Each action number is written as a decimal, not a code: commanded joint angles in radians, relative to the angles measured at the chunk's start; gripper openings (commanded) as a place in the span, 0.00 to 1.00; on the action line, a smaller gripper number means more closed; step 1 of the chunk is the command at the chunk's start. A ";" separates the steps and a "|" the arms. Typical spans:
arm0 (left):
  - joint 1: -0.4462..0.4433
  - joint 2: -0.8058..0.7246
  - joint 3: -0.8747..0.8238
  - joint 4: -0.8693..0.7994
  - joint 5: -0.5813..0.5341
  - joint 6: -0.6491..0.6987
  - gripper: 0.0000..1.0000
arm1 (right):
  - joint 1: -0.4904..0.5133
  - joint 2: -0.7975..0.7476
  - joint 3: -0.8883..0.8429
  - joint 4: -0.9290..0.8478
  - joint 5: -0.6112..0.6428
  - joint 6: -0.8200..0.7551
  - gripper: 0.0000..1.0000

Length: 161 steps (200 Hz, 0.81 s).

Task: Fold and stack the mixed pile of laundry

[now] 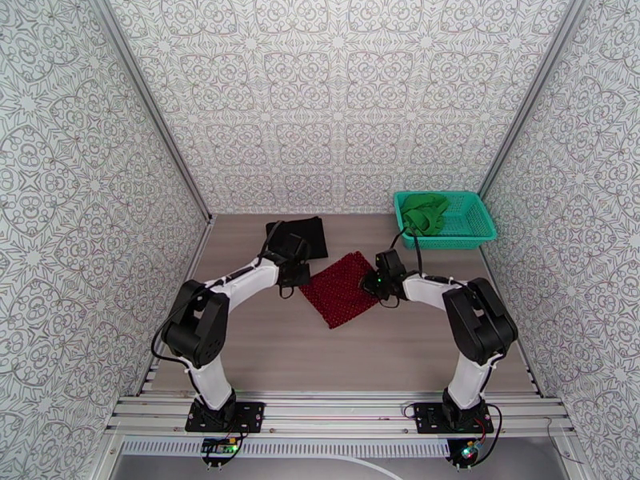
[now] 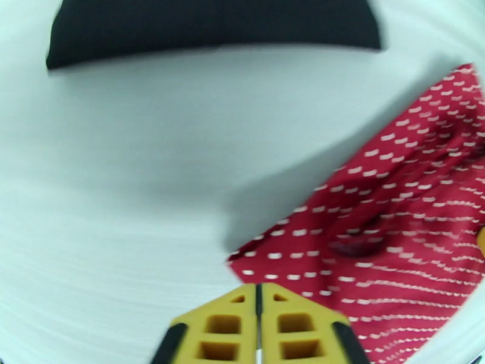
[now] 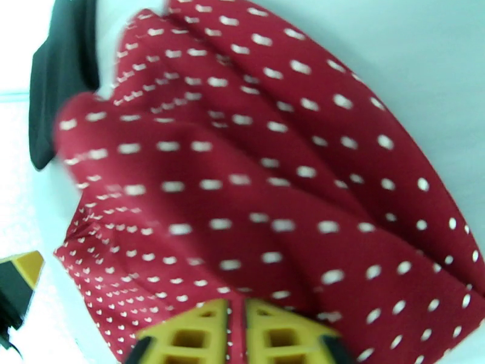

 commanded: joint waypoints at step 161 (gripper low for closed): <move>-0.151 -0.039 -0.268 0.277 0.245 -0.556 0.93 | -0.072 -0.143 0.154 -0.327 -0.083 -0.507 0.69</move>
